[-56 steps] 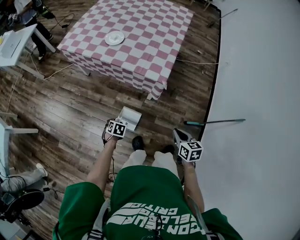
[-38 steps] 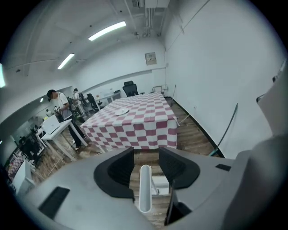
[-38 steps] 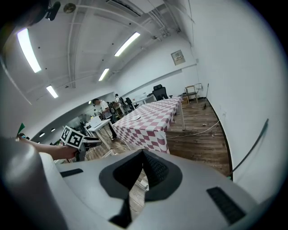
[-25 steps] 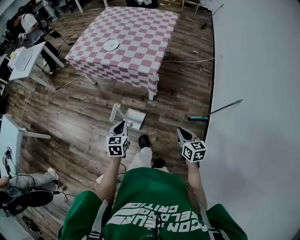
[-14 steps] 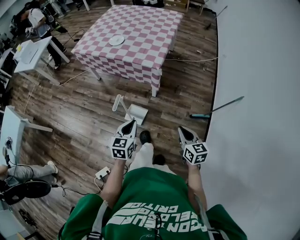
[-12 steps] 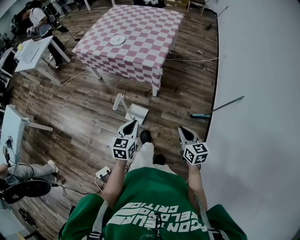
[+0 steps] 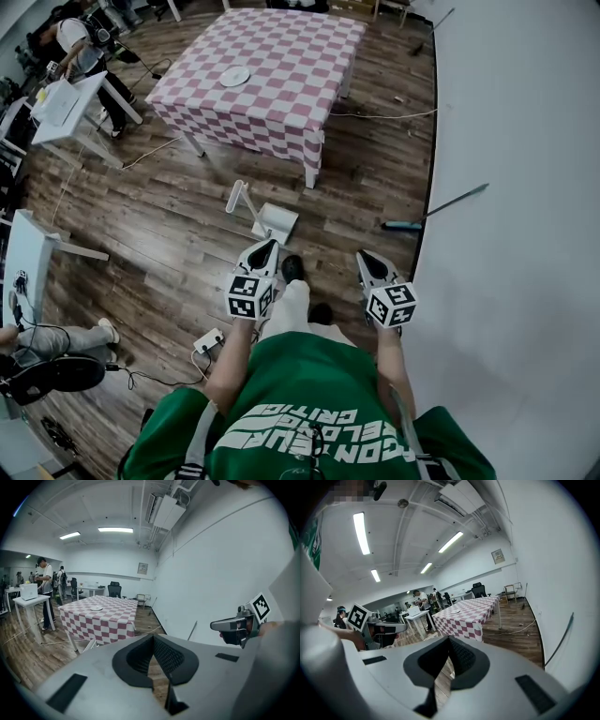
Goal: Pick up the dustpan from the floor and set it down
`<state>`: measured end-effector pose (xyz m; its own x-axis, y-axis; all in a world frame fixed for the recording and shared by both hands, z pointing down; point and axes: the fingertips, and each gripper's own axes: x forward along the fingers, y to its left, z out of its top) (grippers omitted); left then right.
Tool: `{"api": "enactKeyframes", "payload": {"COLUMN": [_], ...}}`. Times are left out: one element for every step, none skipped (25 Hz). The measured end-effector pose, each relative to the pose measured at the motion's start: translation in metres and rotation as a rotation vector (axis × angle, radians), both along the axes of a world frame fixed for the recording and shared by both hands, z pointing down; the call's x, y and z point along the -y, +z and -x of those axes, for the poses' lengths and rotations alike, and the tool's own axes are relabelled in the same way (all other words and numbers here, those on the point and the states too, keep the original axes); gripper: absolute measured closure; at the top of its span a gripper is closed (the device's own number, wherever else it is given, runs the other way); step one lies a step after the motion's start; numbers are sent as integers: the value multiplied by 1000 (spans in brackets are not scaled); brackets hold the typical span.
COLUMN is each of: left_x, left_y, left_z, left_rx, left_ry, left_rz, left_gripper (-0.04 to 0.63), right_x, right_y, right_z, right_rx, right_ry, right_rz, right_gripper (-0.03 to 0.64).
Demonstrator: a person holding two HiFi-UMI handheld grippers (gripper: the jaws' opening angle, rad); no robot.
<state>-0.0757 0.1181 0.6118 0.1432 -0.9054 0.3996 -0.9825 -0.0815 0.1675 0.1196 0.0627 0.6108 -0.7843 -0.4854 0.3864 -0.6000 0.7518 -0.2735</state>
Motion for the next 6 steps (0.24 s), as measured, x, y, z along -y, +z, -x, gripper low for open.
{"api": "enactKeyframes", "payload": {"left_x": [0, -1, -1, -1, -2, -2], "left_y": [1, 1, 1, 1, 0, 0], "left_z": [-1, -2, -3, -3, -4, -5], "left_rx": [-1, -1, 0, 1, 3, 6], "left_ry": [1, 2, 3, 4, 5, 6], "left_rz": [0, 1, 2, 3, 4, 6], "left_gripper": [591, 591, 591, 591, 591, 591], "right_x": [0, -1, -1, -2, -3, -4], "right_y": [0, 1, 0, 0, 0, 0], "right_z": [0, -1, -1, -1, -1, -1], "right_rx": [0, 0, -1, -2, -3, -4], "right_ry": [-1, -2, -3, -3, -3, -4], "right_rz": [-1, -2, -2, -2, -1, 0], "right_gripper": [609, 609, 609, 609, 609, 609]}}
